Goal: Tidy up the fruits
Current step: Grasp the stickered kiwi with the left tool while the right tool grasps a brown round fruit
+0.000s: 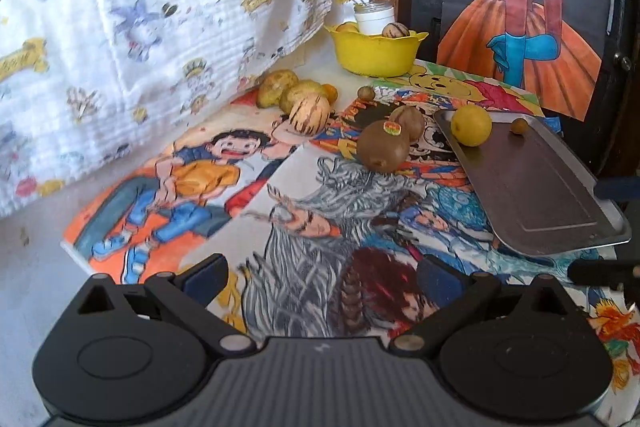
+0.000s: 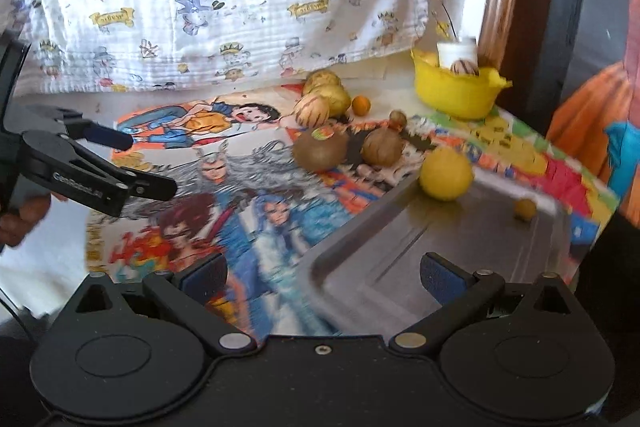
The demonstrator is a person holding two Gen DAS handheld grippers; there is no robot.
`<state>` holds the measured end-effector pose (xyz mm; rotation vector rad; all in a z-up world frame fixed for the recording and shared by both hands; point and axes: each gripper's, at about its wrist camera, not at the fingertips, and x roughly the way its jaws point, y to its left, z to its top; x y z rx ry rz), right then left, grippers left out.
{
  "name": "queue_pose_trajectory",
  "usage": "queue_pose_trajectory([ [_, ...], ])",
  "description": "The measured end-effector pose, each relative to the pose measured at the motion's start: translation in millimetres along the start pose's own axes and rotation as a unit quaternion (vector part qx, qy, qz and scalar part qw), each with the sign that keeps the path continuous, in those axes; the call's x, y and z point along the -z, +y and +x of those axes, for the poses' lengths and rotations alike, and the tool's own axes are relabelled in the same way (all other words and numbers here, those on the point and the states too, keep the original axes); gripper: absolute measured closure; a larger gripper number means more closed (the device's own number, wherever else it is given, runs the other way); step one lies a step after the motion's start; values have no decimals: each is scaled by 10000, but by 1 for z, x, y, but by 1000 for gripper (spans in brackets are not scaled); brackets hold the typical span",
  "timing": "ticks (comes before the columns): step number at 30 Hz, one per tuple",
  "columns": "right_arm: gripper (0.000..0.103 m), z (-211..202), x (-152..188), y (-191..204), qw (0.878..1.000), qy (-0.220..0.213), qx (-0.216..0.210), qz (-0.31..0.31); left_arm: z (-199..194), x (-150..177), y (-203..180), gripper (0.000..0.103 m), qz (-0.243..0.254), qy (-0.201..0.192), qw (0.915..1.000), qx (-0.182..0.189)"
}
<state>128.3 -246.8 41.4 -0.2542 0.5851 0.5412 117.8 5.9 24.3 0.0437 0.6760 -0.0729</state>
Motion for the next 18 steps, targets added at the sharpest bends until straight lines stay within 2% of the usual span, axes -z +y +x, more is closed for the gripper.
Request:
queue_pose_trajectory([
  [5, 1, 15, -21, -31, 9982, -76, -70, -587, 15, -17, -4, 0, 218, -131, 9997, 53],
  [9, 1, 35, -46, -56, 9918, -66, -253, -1252, 31, -33, -11, 0, 496, -348, 9979, 205],
  [15, 1, 86, -78, -84, 9837, 144, -442, -1736, 62, -54, -23, 0, 1044, -588, 9919, 412],
  [18, 6, 116, -85, -91, 9800, 323, -393, -1923, 77, -60, -28, 0, 1260, -645, 9884, 555],
])
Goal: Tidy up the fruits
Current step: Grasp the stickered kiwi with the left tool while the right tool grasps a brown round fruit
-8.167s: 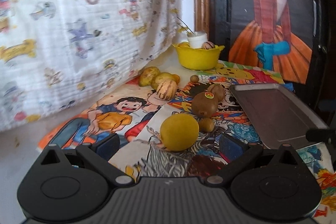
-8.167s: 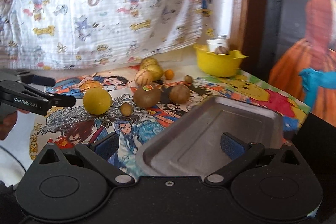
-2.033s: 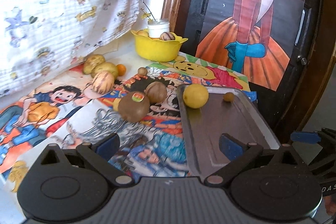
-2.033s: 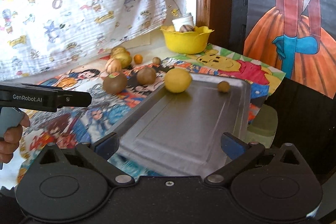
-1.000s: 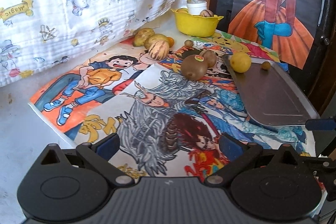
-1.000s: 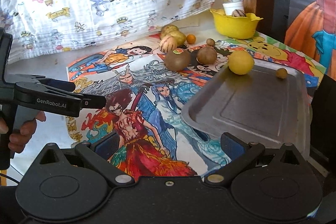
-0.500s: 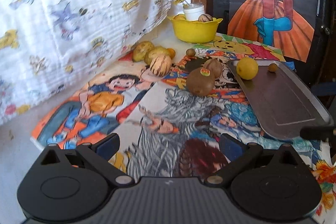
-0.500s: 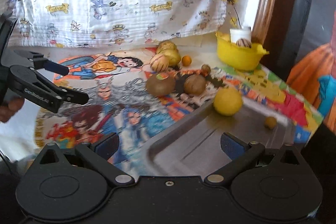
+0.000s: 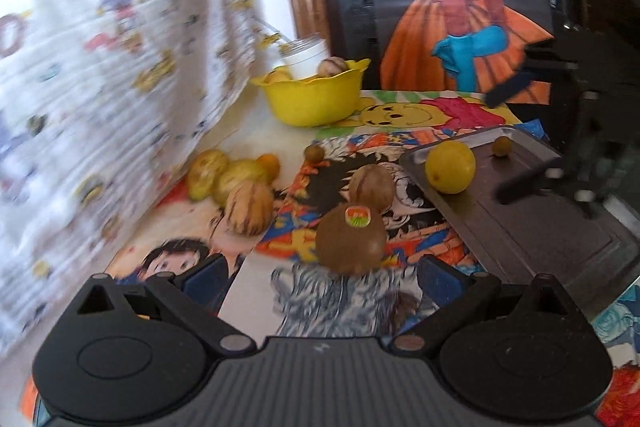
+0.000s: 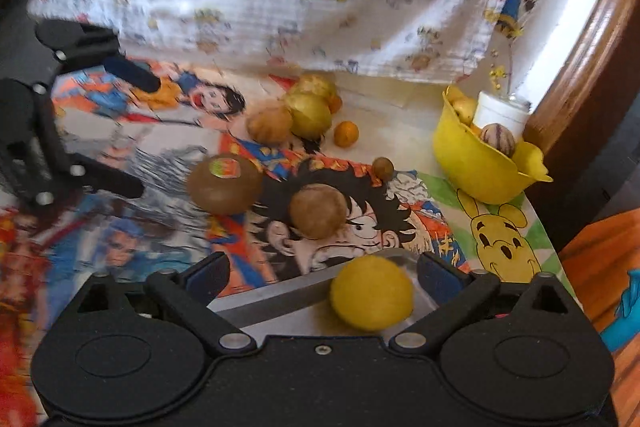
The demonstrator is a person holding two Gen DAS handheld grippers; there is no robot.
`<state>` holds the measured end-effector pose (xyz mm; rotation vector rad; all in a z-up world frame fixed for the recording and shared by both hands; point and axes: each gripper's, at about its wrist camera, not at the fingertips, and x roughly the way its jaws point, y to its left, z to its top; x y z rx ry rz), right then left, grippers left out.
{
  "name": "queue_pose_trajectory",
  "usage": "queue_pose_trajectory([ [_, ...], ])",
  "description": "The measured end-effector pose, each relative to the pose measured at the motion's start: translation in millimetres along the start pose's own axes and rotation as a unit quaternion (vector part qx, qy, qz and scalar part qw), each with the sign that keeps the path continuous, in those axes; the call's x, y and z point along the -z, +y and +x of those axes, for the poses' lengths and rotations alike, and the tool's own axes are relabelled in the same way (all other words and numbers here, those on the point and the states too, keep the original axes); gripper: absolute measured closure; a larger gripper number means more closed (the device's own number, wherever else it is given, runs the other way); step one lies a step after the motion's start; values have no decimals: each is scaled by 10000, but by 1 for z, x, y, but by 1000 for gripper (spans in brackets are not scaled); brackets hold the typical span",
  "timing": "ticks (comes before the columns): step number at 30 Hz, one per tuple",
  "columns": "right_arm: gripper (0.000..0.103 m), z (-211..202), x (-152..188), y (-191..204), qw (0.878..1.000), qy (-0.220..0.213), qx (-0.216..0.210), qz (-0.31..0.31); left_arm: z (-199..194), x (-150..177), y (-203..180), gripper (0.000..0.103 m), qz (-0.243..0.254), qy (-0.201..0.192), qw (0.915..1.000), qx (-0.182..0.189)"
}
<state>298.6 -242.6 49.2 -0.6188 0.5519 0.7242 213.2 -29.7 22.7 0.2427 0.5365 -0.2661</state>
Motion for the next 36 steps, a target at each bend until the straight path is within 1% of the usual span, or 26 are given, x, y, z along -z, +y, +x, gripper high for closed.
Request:
queue_pose_trajectory([
  [4, 13, 30, -6, -9, 9997, 108, 14, -230, 21, -2, -4, 0, 257, -6, 9996, 151],
  [7, 17, 47, -12, -13, 9993, 147, -56, -329, 33, -3, -6, 1, 290, -29, 9993, 248],
  [14, 25, 70, -19, -10, 9958, 226, -265, -845, 51, -4, -6, 13, 225, 39, 9987, 464],
  [17, 29, 78, -21, -9, 9945, 266, -302, -966, 57, -6, -5, 18, 240, 57, 9982, 541],
  [22, 37, 92, -25, -12, 9939, 322, -364, -990, 64, -8, -4, 31, 197, 146, 9976, 651],
  [24, 37, 95, -26, -12, 9936, 322, -439, -994, 66, -8, -3, 36, 193, 186, 9973, 680],
  [26, 37, 98, -26, -12, 9932, 319, -477, -1011, 68, -7, -2, 39, 180, 219, 9972, 685],
  [29, 37, 101, -27, -12, 9931, 298, -536, -1004, 70, -7, 0, 42, 127, 222, 9974, 673],
  [33, 37, 106, -29, -15, 9934, 266, -640, -913, 70, -7, 2, 43, 61, 225, 9973, 693],
  [36, 41, 110, -30, -19, 9936, 250, -799, -757, 70, -7, 2, 44, 24, 241, 9975, 663],
])
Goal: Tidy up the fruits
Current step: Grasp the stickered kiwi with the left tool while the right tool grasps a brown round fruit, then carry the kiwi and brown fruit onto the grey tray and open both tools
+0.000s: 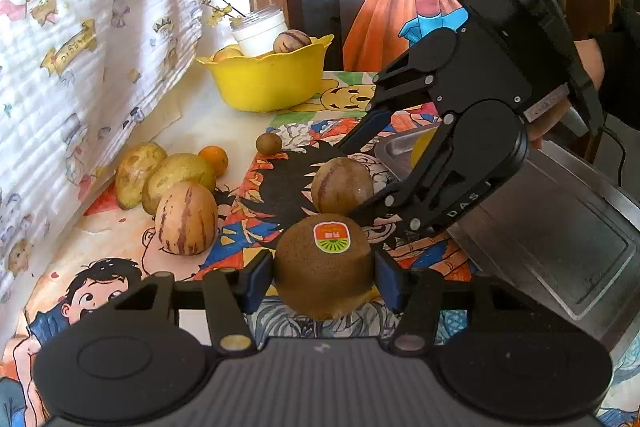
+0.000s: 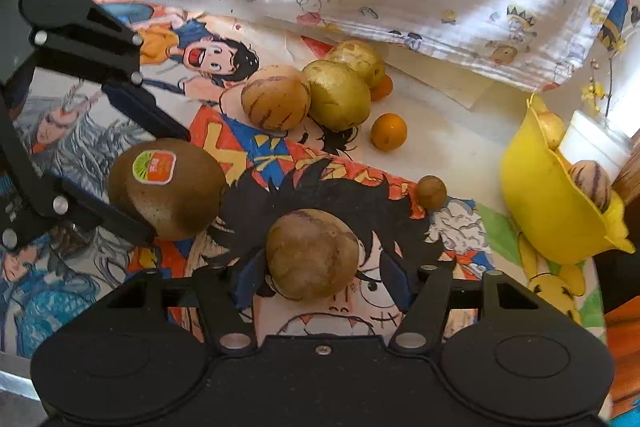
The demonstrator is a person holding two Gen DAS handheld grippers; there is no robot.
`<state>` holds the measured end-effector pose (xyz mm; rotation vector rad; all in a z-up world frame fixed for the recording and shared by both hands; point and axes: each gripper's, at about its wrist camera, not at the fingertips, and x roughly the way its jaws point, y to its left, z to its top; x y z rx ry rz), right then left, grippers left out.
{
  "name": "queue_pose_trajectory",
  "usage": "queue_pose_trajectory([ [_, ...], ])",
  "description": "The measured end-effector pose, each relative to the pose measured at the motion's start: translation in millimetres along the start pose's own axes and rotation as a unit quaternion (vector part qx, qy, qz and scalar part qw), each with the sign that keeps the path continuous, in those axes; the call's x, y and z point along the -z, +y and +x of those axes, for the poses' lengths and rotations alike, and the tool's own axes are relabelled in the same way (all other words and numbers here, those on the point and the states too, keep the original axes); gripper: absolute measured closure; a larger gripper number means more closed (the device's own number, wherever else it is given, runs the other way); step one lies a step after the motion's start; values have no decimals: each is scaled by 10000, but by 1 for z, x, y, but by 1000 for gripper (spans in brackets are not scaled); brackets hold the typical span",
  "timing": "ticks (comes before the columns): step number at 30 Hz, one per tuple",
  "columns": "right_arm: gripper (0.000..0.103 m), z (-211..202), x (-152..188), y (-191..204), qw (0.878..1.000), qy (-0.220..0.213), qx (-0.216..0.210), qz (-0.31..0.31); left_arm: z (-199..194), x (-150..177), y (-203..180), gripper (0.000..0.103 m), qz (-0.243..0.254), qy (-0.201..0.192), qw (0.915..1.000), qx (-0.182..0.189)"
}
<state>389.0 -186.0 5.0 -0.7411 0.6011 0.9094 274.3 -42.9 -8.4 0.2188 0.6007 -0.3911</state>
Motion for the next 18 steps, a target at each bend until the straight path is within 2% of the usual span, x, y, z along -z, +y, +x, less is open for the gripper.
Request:
queue_pose_trajectory([
  [5, 50, 3, 1, -10, 9988, -38, -295, 396, -2, 0, 0, 45, -178, 16, 9998, -33],
  [8, 51, 4, 3, -12, 9973, -70, -344, 642, -3, 0, 1, 45, -304, 31, 9995, -72],
  [12, 52, 2, 6, -11, 9957, -118, -204, 901, -4, -1, 1, 45, -479, 79, 9986, -211],
  [18, 53, -8, 13, 0, 9885, -369, 249, 1444, -5, 0, 6, 45, -979, 77, 9945, -365],
])
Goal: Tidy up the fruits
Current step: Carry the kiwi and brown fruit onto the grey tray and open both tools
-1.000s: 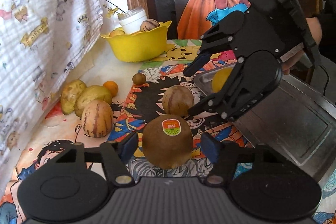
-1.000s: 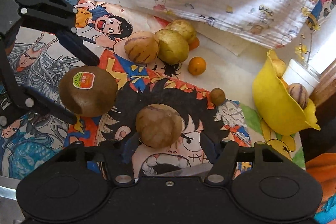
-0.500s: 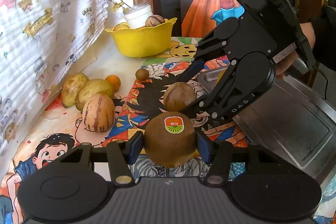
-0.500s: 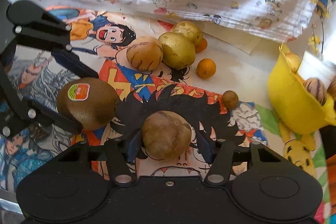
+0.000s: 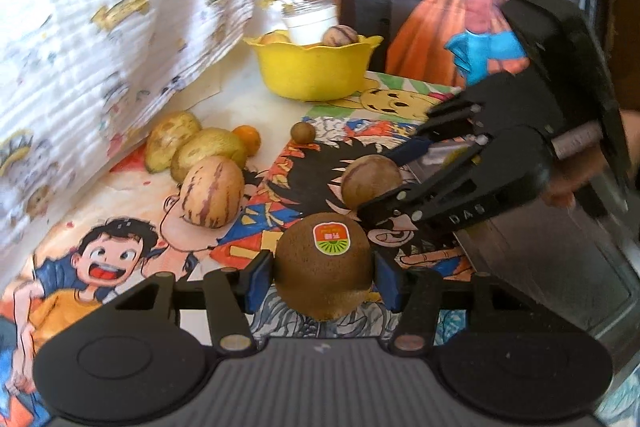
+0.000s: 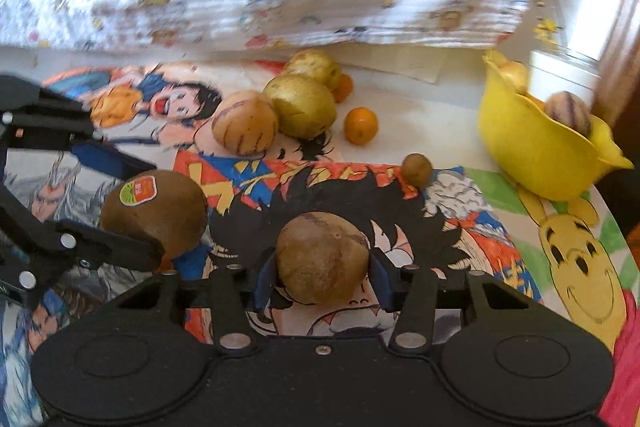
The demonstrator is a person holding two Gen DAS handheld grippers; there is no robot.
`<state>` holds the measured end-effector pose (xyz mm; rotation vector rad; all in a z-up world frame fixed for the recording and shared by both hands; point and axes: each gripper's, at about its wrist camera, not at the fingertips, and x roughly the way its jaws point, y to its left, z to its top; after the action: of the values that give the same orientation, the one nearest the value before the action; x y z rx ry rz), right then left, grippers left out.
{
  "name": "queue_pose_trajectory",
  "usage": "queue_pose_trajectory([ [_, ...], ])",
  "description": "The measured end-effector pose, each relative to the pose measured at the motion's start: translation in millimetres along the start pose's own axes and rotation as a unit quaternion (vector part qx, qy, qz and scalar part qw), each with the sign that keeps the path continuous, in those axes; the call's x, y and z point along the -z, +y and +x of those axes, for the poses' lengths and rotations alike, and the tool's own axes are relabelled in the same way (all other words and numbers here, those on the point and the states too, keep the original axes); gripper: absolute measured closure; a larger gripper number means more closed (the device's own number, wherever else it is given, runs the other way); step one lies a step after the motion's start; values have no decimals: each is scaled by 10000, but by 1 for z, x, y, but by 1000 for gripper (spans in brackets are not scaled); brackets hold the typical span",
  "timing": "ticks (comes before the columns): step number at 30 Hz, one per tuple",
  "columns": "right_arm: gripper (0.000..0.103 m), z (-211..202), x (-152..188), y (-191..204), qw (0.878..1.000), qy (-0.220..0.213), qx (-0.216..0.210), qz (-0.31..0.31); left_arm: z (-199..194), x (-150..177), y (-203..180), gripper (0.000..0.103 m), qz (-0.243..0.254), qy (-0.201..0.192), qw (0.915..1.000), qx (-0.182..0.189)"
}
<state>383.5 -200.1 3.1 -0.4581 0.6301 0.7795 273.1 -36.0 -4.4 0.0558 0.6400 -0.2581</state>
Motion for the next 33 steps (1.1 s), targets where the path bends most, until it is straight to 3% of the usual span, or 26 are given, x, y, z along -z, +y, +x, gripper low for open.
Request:
queue_pose_trajectory([
  [10, 53, -41, 10, -4, 9945, -696, 346, 706, -5, 4, 2, 45, -464, -48, 9988, -156],
  [17, 53, -93, 29, -8, 9869, -1074, 458, 1117, -10, 5, -5, 46, -653, -59, 9978, 116],
  [24, 53, -135, 63, -17, 9816, -1128, 824, 1301, -10, 1, -19, 46, -808, -122, 9961, 341],
  [33, 53, -151, 113, -31, 9732, -945, 1128, 1766, -8, -11, -53, 46, -587, -291, 9959, 621],
])
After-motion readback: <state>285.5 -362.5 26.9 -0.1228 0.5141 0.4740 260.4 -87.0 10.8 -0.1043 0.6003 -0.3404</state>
